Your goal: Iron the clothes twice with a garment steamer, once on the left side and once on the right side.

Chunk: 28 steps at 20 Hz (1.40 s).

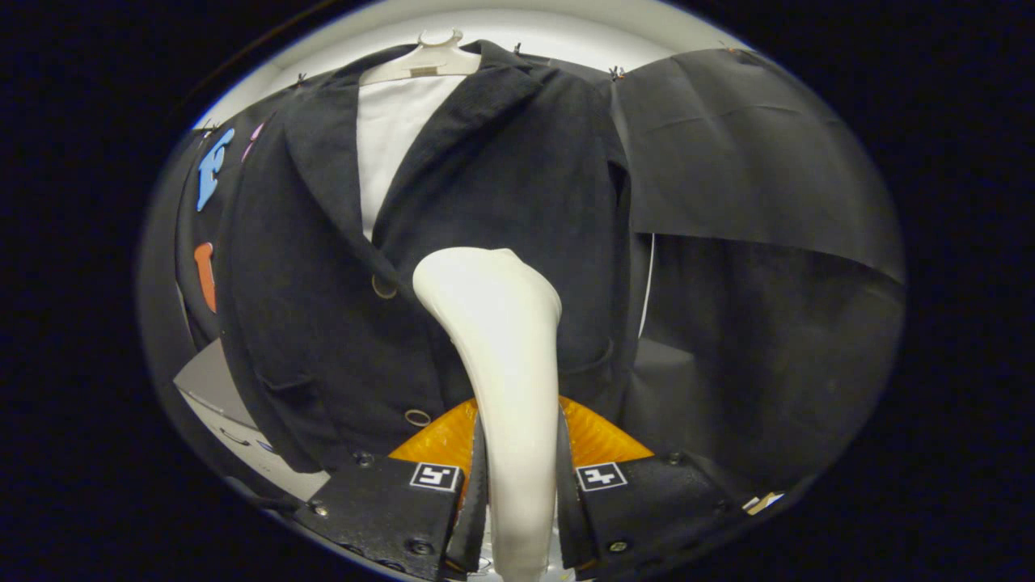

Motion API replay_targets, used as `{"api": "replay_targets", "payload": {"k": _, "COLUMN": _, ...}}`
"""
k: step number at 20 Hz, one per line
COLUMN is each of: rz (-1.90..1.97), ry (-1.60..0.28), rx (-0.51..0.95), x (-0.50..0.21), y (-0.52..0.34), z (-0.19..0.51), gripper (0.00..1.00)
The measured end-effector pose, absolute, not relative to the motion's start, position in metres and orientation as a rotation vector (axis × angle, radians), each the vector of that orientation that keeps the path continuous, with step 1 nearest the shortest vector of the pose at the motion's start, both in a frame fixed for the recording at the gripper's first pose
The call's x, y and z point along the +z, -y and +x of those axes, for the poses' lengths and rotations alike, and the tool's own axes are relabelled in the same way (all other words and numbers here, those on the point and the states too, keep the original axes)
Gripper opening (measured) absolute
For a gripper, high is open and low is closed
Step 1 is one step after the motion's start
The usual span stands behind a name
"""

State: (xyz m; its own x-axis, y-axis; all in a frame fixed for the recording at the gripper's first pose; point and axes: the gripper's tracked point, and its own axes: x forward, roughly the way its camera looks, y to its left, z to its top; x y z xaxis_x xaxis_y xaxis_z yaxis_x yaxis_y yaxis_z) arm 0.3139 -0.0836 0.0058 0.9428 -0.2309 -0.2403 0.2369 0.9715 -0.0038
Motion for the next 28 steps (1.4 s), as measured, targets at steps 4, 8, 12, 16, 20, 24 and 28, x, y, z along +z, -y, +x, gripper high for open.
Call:
{"api": "replay_targets", "payload": {"k": 4, "rz": 0.016, "ry": -0.279, "rx": -0.260, "x": -0.023, "y": 0.088, "z": 0.314, "gripper": 0.39}}
{"api": "replay_targets", "payload": {"k": 8, "rz": -0.010, "ry": -0.306, "rx": -0.267, "x": -0.049, "y": 0.089, "z": 0.307, "gripper": 0.39}}
{"api": "replay_targets", "payload": {"k": 12, "rz": -0.025, "ry": -0.337, "rx": -0.264, "x": -0.071, "y": 0.087, "z": 0.293, "gripper": 0.39}}
{"api": "replay_targets", "payload": {"k": 16, "rz": -0.009, "ry": -0.401, "rx": -0.263, "x": -0.107, "y": 0.088, "z": 0.287, "gripper": 0.39}}
{"api": "replay_targets", "payload": {"k": 20, "rz": -0.008, "ry": -0.453, "rx": -0.249, "x": -0.142, "y": 0.090, "z": 0.283, "gripper": 0.39}}
{"api": "replay_targets", "payload": {"k": 24, "rz": 0.001, "ry": -0.500, "rx": -0.225, "x": -0.166, "y": 0.092, "z": 0.280, "gripper": 0.39}}
{"api": "replay_targets", "payload": {"k": 28, "rz": 0.023, "ry": -0.517, "rx": -0.191, "x": -0.167, "y": 0.096, "z": 0.275, "gripper": 0.39}}
